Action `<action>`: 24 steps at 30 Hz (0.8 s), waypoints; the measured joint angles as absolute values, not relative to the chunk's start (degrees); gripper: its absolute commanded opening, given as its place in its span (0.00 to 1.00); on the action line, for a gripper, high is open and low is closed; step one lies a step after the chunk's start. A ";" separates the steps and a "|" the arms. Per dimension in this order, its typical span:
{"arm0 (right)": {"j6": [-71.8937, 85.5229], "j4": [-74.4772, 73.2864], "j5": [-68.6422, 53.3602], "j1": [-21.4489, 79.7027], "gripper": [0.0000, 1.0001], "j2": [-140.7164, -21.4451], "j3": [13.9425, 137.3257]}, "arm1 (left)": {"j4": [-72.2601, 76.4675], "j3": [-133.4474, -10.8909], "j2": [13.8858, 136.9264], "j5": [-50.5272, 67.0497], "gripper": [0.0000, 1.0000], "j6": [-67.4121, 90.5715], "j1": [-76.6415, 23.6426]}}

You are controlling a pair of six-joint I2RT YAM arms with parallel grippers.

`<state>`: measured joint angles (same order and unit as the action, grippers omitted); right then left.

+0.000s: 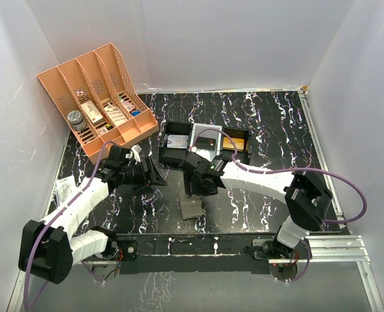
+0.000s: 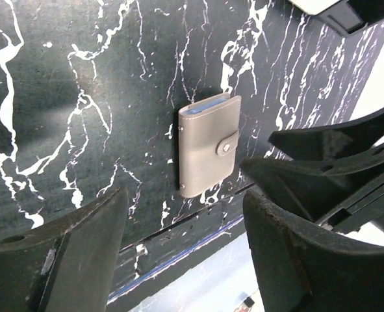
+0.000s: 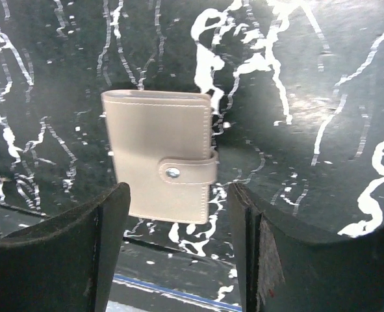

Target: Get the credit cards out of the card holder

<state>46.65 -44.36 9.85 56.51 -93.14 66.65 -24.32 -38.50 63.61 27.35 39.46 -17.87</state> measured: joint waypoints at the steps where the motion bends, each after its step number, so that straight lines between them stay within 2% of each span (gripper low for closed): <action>1: 47.13 -43.86 8.73 56.60 0.58 -93.23 66.57 | -23.53 -38.22 63.46 27.11 0.68 40.32 -18.35; 9: 50.06 -40.01 4.75 56.95 0.58 -93.65 65.98 | -22.04 -35.18 58.35 24.16 0.68 44.40 -19.64; 24: 48.03 -42.15 4.03 58.43 0.45 -101.62 68.71 | -23.99 -35.14 57.65 21.71 0.65 44.31 -19.64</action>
<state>48.03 -42.15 4.03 58.43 -101.62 68.71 -23.99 -35.14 57.65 21.71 44.31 -19.64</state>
